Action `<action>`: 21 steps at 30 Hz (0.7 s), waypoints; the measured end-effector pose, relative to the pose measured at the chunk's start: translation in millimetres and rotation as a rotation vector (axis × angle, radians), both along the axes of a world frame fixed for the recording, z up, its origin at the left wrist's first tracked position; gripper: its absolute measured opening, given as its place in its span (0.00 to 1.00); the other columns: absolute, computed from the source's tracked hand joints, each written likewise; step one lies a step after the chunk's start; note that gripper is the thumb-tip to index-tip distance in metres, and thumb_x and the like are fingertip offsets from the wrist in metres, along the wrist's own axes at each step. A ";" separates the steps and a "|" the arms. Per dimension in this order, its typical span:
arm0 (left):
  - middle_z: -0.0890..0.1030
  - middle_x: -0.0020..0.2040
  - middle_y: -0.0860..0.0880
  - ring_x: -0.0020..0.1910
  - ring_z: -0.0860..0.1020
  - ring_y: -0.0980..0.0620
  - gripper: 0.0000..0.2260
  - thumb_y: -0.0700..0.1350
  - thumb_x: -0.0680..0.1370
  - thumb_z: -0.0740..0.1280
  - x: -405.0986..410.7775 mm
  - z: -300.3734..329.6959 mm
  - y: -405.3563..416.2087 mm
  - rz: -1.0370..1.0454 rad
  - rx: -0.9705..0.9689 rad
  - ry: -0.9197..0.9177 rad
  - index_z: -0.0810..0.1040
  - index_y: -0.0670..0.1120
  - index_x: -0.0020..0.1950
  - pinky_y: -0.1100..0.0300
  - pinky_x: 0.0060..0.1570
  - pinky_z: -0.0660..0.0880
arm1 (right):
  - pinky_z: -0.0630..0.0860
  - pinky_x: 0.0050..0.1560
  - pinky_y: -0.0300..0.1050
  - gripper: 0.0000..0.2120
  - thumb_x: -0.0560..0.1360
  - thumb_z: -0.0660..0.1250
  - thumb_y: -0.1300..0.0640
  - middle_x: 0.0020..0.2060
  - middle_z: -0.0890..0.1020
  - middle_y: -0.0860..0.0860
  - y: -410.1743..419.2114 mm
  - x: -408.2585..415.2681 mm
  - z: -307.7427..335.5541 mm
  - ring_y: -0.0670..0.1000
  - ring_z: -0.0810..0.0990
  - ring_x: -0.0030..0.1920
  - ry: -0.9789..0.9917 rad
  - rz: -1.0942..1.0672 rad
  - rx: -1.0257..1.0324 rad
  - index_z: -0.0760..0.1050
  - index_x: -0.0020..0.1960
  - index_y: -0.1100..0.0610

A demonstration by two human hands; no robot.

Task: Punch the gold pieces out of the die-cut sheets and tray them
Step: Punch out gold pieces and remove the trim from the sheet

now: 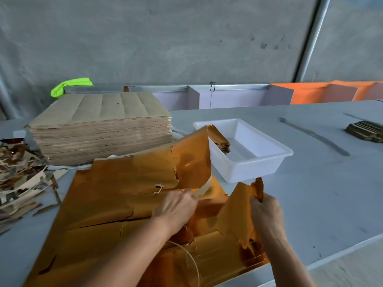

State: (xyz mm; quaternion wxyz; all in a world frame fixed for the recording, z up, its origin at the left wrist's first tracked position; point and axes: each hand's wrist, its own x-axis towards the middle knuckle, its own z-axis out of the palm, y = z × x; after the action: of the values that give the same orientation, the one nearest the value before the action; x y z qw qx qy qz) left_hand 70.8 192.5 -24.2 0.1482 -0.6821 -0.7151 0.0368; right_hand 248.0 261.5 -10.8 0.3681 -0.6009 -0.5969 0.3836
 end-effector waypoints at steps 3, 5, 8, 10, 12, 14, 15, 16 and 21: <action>0.80 0.49 0.45 0.41 0.81 0.50 0.11 0.42 0.83 0.54 -10.0 2.8 -5.3 0.071 0.209 -0.291 0.76 0.43 0.52 0.61 0.36 0.78 | 0.62 0.28 0.41 0.14 0.81 0.55 0.62 0.29 0.71 0.52 -0.3 -5.7 2.7 0.50 0.69 0.29 -0.060 -0.023 0.086 0.70 0.37 0.61; 0.81 0.48 0.48 0.39 0.81 0.54 0.12 0.45 0.83 0.56 -12.7 7.8 -10.5 0.130 0.374 -0.446 0.78 0.43 0.51 0.69 0.31 0.75 | 0.65 0.29 0.43 0.11 0.79 0.54 0.65 0.32 0.73 0.53 -3.2 -18.9 9.2 0.52 0.72 0.33 -0.121 -0.003 0.157 0.72 0.41 0.61; 0.81 0.43 0.51 0.32 0.76 0.59 0.12 0.46 0.82 0.57 -5.8 11.0 -16.6 0.083 0.414 -0.448 0.78 0.44 0.51 0.72 0.26 0.70 | 0.64 0.28 0.38 0.12 0.80 0.54 0.64 0.32 0.73 0.50 -12.8 -51.4 20.1 0.50 0.74 0.33 -0.107 0.093 0.205 0.70 0.40 0.58; 0.81 0.43 0.51 0.34 0.78 0.58 0.10 0.46 0.83 0.57 3.2 11.2 -19.0 0.044 0.385 -0.391 0.78 0.46 0.52 0.68 0.33 0.75 | 0.66 0.28 0.36 0.14 0.81 0.54 0.62 0.33 0.75 0.50 -19.2 -70.5 25.1 0.50 0.76 0.34 -0.022 0.155 0.167 0.69 0.38 0.56; 0.80 0.46 0.50 0.39 0.79 0.54 0.09 0.44 0.82 0.57 9.1 12.4 -20.8 0.041 0.361 -0.343 0.77 0.47 0.53 0.64 0.38 0.76 | 0.67 0.28 0.34 0.15 0.82 0.53 0.60 0.34 0.77 0.51 -22.6 -80.2 25.4 0.47 0.76 0.34 0.086 0.156 0.095 0.70 0.38 0.56; 0.79 0.47 0.49 0.41 0.79 0.53 0.09 0.43 0.82 0.57 13.2 12.5 -23.1 0.020 0.324 -0.294 0.77 0.47 0.54 0.63 0.39 0.75 | 0.73 0.35 0.40 0.15 0.82 0.53 0.58 0.36 0.79 0.53 -22.4 -81.8 21.9 0.50 0.78 0.37 0.232 0.150 0.025 0.73 0.41 0.57; 0.79 0.46 0.49 0.41 0.79 0.53 0.08 0.43 0.82 0.58 15.1 12.7 -24.0 -0.002 0.309 -0.273 0.77 0.47 0.54 0.63 0.40 0.75 | 0.76 0.39 0.43 0.15 0.82 0.53 0.58 0.37 0.80 0.53 -22.6 -81.7 19.8 0.51 0.79 0.39 0.302 0.154 -0.015 0.75 0.42 0.56; 0.79 0.45 0.49 0.41 0.79 0.53 0.07 0.43 0.81 0.60 16.7 13.4 -24.8 -0.020 0.308 -0.252 0.78 0.47 0.53 0.62 0.40 0.76 | 0.77 0.42 0.46 0.15 0.82 0.53 0.57 0.37 0.81 0.53 -23.2 -81.8 17.8 0.52 0.80 0.40 0.353 0.162 -0.055 0.76 0.43 0.55; 0.78 0.50 0.47 0.45 0.79 0.51 0.11 0.45 0.83 0.54 16.9 7.8 -20.5 -0.053 0.322 -0.215 0.75 0.47 0.57 0.60 0.44 0.75 | 0.77 0.33 0.36 0.21 0.81 0.53 0.44 0.31 0.83 0.48 -32.2 -80.7 8.7 0.44 0.83 0.34 0.530 0.240 -0.092 0.78 0.43 0.53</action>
State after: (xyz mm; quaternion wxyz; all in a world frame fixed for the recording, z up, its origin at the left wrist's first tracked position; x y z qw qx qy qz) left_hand 87.6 172.0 -16.4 0.1791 -0.6681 -0.7053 -0.1553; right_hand 167.3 229.3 -2.1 0.4357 -0.4208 -0.5287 0.5947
